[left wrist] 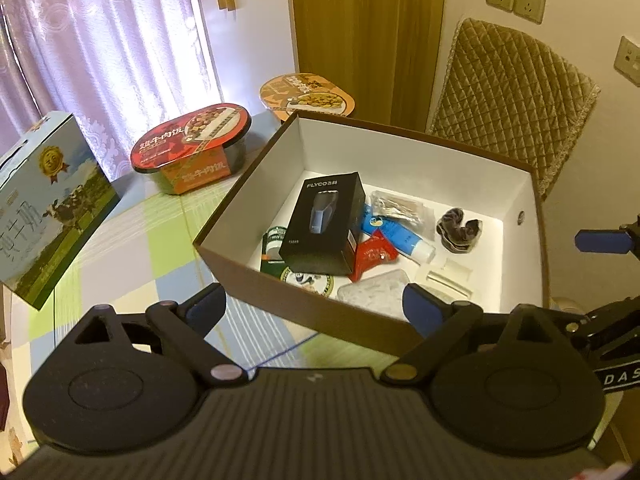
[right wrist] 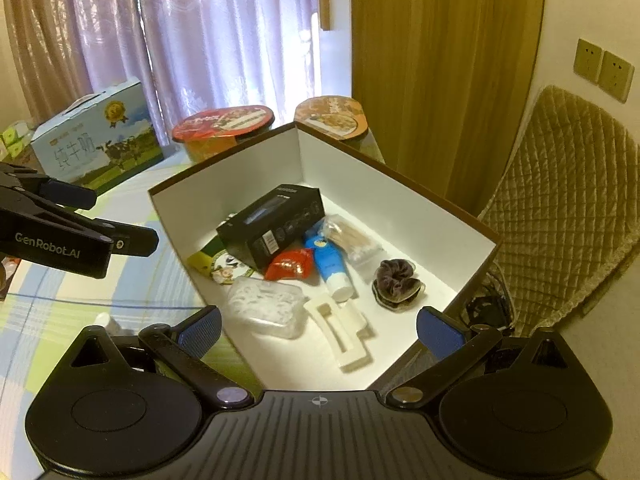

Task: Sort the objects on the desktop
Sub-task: 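Withdraw both tools from the brown box back over the table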

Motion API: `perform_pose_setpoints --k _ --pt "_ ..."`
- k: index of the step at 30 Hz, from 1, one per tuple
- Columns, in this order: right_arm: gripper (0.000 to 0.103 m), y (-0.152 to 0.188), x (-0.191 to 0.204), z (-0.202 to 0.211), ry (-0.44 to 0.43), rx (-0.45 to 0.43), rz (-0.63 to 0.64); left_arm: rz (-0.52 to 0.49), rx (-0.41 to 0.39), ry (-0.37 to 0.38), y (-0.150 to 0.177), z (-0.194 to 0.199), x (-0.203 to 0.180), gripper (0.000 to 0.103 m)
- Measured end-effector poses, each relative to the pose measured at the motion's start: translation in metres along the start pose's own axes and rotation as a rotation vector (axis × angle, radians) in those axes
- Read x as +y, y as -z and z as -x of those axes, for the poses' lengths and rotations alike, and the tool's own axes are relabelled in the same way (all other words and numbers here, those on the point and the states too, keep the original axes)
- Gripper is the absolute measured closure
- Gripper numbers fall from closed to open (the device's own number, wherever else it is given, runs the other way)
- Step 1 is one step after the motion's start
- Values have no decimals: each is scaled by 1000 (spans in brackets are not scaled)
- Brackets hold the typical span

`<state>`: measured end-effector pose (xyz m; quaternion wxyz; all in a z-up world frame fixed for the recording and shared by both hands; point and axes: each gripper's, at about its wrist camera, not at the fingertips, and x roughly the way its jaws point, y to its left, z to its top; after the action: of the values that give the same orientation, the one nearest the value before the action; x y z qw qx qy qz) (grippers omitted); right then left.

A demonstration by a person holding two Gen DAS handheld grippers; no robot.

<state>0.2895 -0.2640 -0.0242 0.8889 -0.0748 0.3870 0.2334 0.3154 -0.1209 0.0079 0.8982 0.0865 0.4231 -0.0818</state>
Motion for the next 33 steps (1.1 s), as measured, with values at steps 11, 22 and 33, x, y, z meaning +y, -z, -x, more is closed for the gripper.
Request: perform_pose_setpoints --k 11,22,33 --pt "2 19 22 26 -7 -15 -2 9 -14 16 34 34 2 9" --pt "2 37 45 28 -23 20 13 24 15 -4 67 45 11 9" --pt "2 50 65 24 -59 58 37 40 50 -17 95 52 19 9"
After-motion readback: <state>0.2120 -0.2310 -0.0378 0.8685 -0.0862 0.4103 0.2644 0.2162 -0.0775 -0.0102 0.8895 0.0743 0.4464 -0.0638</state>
